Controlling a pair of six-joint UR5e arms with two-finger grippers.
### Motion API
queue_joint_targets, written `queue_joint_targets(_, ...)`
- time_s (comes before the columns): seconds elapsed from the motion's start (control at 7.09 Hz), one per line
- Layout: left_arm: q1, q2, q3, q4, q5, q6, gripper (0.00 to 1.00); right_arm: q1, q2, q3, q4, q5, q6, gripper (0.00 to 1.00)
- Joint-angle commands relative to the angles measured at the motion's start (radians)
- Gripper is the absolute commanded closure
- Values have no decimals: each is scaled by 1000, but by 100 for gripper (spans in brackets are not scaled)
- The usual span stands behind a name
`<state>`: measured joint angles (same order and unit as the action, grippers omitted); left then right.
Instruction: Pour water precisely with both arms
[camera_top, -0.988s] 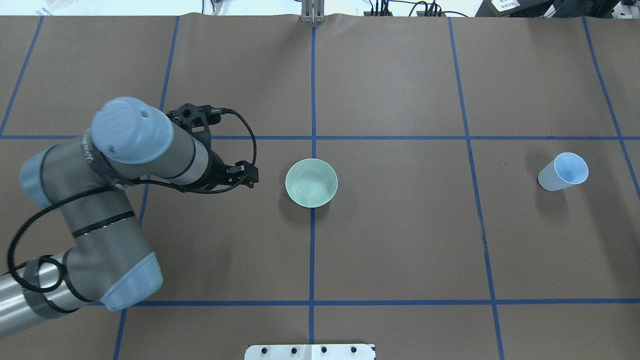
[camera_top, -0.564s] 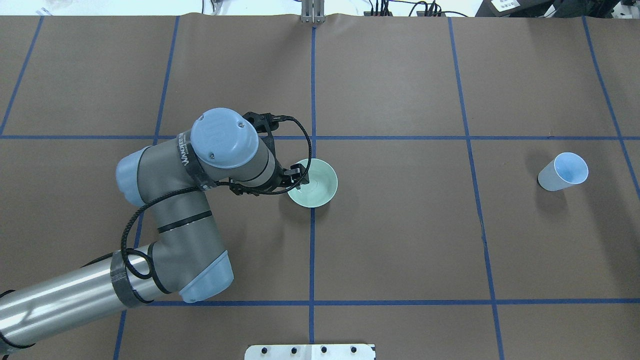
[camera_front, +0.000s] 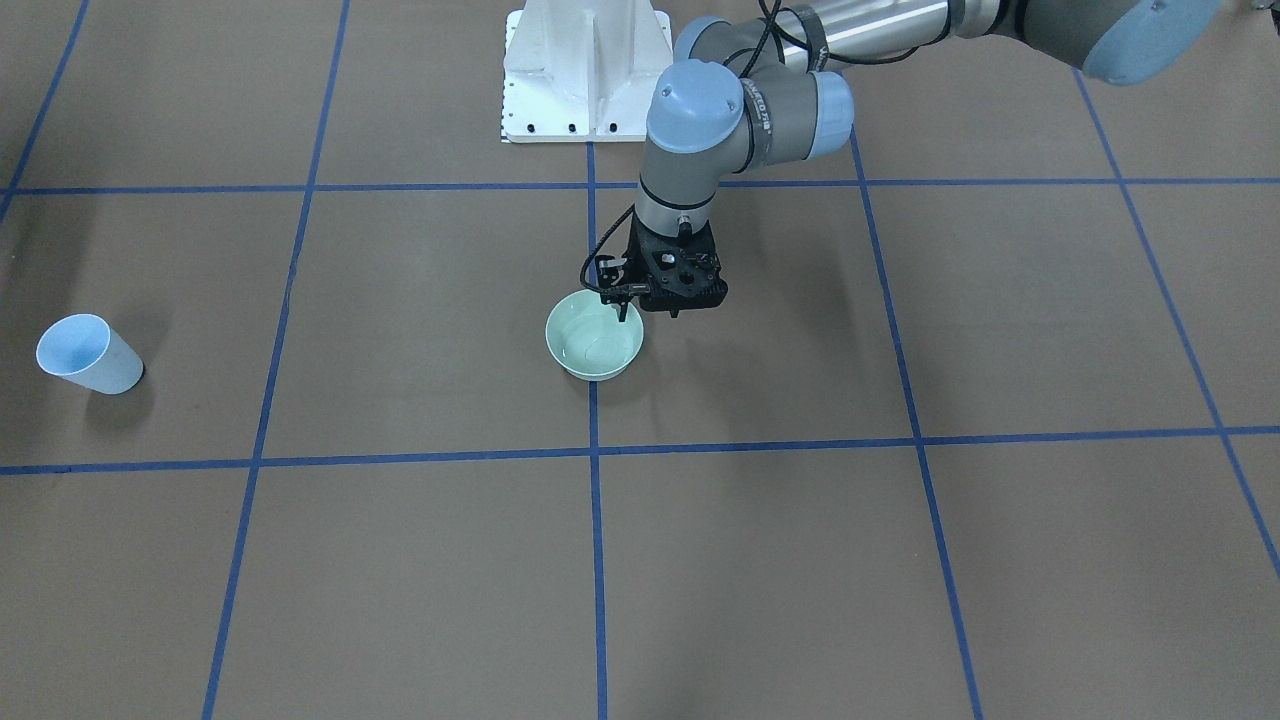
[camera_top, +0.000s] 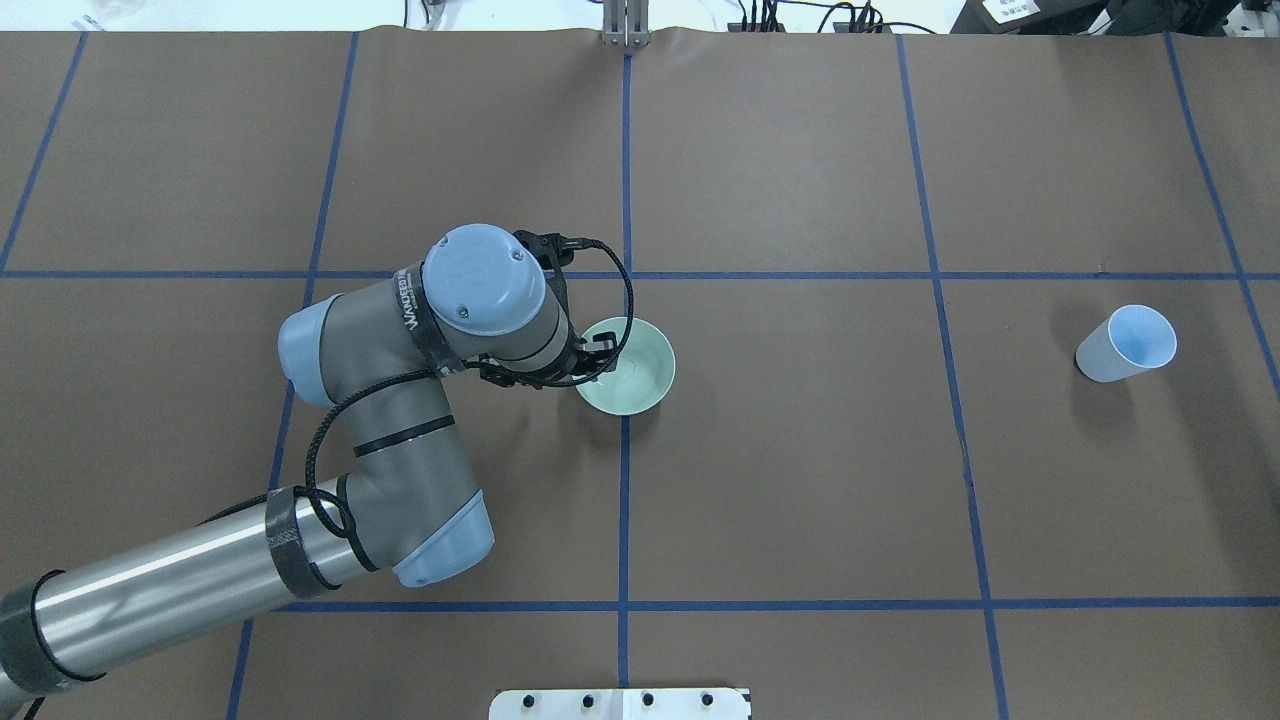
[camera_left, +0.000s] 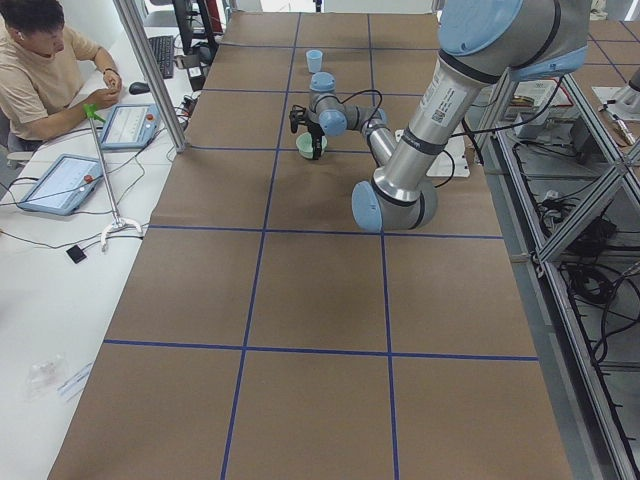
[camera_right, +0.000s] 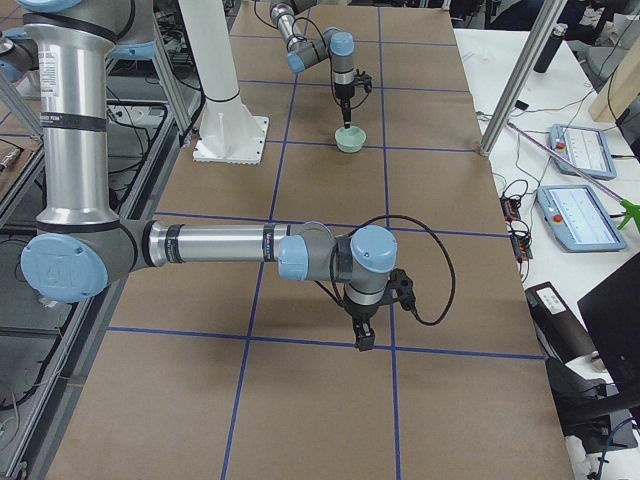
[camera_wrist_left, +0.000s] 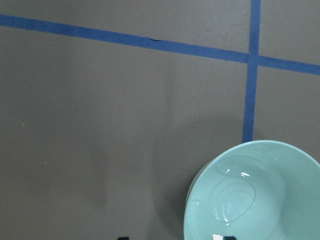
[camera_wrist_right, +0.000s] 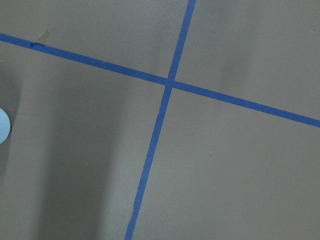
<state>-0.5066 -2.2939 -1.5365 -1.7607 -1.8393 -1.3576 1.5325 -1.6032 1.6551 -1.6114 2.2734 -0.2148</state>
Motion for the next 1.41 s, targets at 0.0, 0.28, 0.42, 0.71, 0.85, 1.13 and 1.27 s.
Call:
queue_joint_targets(0.0,0,-2,19,-23,0,2,49,0,2,0,1,0,0,0)
queue_joint_targets(0.28,0,-22,19,-22,0,2,100,0,3,0,1,0,2,0)
queue_joint_targets(0.42,0,-22,18,-23,0,2,100,0,3,-1,1,0,0,0)
queue_joint_targets(0.71,-1,-24,-2,-22,-1,6,100,0,2,-9,1,0,0,0)
queue_joint_targets(0.85,-10,-18,-55,-11,-8,38,100,0,0,-9,1,0,0,0)
queue_joint_targets(1.13,-56,48,-143,-2,-56,96,100,0,-3,-11,1,0,-2,0)
queue_joint_targets(1.27,-91,123,-199,-2,-99,139,100,0,-3,-15,2,0,-2,0)
